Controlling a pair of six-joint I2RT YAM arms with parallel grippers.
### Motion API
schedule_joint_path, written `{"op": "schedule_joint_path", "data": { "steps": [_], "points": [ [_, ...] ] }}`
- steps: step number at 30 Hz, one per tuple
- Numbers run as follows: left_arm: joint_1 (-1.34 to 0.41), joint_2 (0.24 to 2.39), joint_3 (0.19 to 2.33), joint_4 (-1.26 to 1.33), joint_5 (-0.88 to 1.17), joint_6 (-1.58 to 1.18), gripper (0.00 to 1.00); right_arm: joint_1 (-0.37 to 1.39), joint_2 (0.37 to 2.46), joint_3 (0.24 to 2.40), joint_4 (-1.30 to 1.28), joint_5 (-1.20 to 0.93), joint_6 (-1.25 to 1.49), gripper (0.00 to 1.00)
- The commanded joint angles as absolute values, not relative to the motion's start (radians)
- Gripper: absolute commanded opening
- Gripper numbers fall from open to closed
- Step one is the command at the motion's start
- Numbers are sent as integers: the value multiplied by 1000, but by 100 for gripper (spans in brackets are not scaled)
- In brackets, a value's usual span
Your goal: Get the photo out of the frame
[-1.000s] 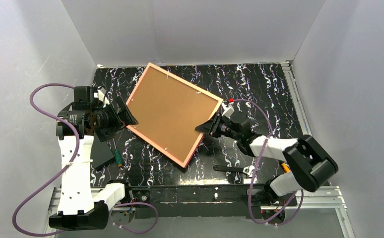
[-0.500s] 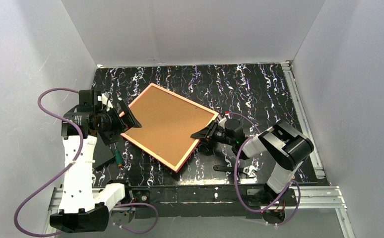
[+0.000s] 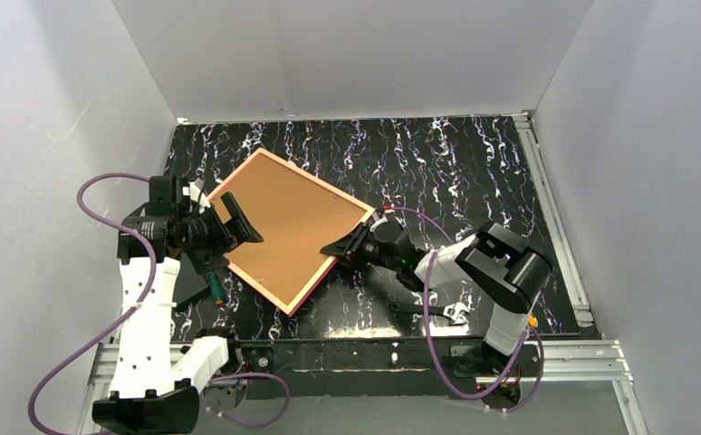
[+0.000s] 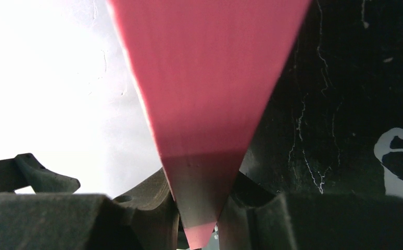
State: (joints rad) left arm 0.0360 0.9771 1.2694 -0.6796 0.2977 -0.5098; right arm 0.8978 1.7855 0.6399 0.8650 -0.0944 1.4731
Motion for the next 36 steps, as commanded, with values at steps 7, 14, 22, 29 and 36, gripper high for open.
{"op": "schedule_joint_path", "data": {
  "steps": [7,14,22,29,36],
  "points": [
    [26,955,1218,-715,356,-525,98,928,1695,638,567,-27,1276,61],
    [24,954,1205,-681,362,-537,98,964,1448,618,12,122,1163,87],
    [-84,1024,1180,-608,350,-559,98,949,1221,671,-518,326,1014,89],
    [-274,1136,1220,-546,301,-591,98,664,1008,703,-786,420,1077,84],
    [-387,1165,1241,-541,267,-598,98,149,840,712,-1016,371,1325,93]
  ]
}}
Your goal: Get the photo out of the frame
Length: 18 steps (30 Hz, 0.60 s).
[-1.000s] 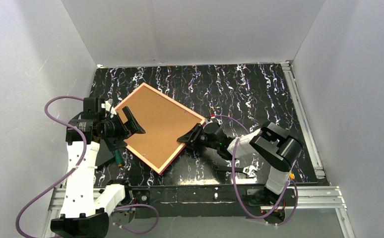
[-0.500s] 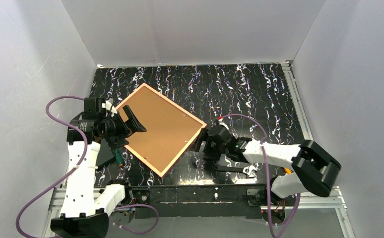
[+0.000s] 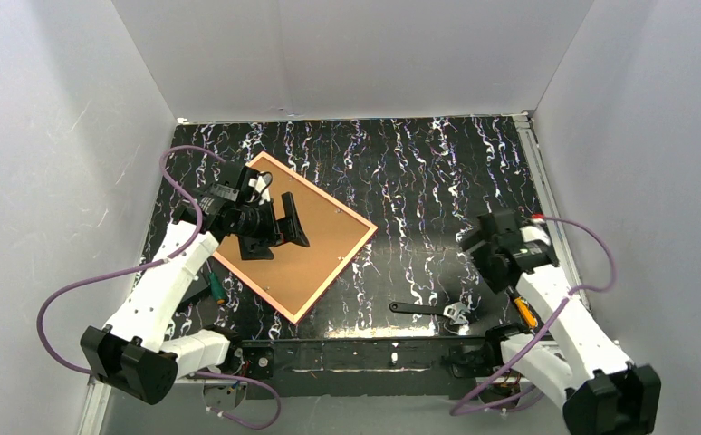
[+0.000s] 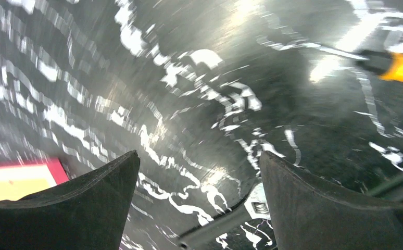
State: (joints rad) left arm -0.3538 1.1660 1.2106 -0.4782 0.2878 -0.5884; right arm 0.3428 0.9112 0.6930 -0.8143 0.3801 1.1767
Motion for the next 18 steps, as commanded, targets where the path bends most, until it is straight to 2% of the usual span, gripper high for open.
{"op": "schedule_joint_path", "data": {
  "steps": [1,5,12,18],
  "points": [
    [-392,1168,1240,-541,267,-598,98,88,814,707,-1036,359,1342,93],
    [-401,1173,1236,-541,282,-604,98,-112,716,693,-1095,395,1324,93],
    [-412,1173,1239,-553,331,-593,98,-518,776,616,-1028,214,1167,93],
    [-422,1171,1247,-579,368,-569,98,-628,790,558,-952,193,1143,96]
  ]
}}
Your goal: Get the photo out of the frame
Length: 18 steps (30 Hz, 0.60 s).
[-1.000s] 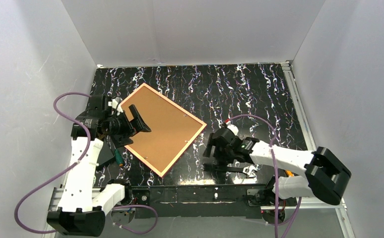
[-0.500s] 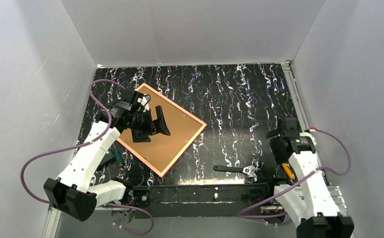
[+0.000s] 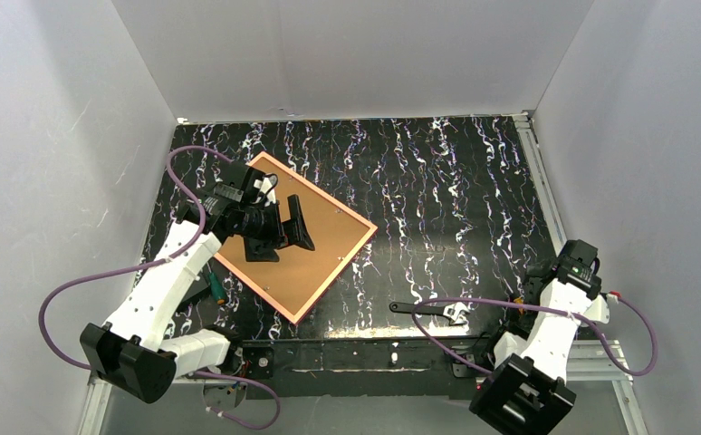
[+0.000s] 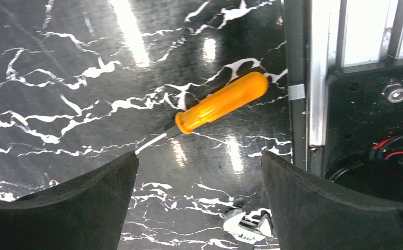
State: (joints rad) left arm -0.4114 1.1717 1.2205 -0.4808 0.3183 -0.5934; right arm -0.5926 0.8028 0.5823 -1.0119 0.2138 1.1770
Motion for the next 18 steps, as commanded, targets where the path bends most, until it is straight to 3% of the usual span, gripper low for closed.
{"op": "schedule_joint_path", "data": {
  "steps": [1,12,18],
  "points": [
    [-423,1166,1246,-579,369,-569,98,-639,790,550,-942,202,1139,97],
    [-432,1129,1215,-580,360,-580,98,-708,916,535,-817,208,1078,90],
    [-435,1122,1211,-578,355,-584,98,-708,984,517,-756,163,1061,70]
  ]
}}
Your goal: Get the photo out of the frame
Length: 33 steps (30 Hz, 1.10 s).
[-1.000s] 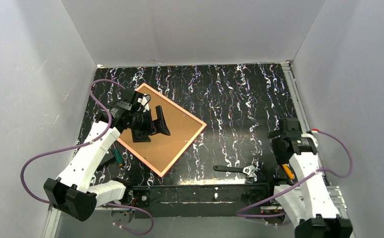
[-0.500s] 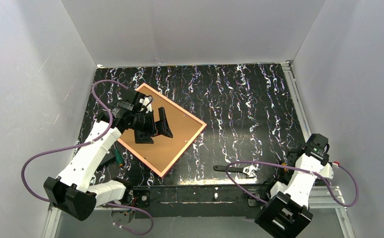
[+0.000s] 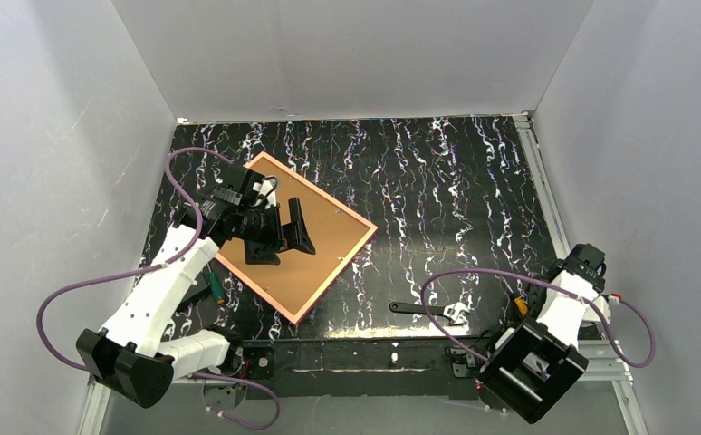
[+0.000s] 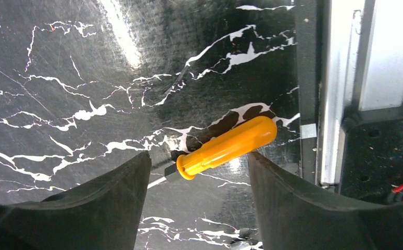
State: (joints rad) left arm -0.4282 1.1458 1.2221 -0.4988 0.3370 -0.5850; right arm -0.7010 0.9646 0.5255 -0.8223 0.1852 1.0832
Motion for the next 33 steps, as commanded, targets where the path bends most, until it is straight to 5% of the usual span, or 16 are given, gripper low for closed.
{"op": "schedule_joint_path", "data": {
  "steps": [1,9,16,20,33],
  "points": [
    [-436,1121,1210,-576,353,-585,98,-709,991,516,-752,158,1057,69],
    [-445,1118,1191,-572,357,-584,98,-708,1017,506,-726,150,1040,59],
    [-448,1108,1200,-571,354,-580,98,-709,1049,519,-732,151,985,59],
    [-448,1103,1208,-570,350,-576,98,-707,1083,534,-736,146,927,36],
    [-474,1093,1127,-533,341,-654,98,-669,969,502,-581,8,792,1]
  ]
}}
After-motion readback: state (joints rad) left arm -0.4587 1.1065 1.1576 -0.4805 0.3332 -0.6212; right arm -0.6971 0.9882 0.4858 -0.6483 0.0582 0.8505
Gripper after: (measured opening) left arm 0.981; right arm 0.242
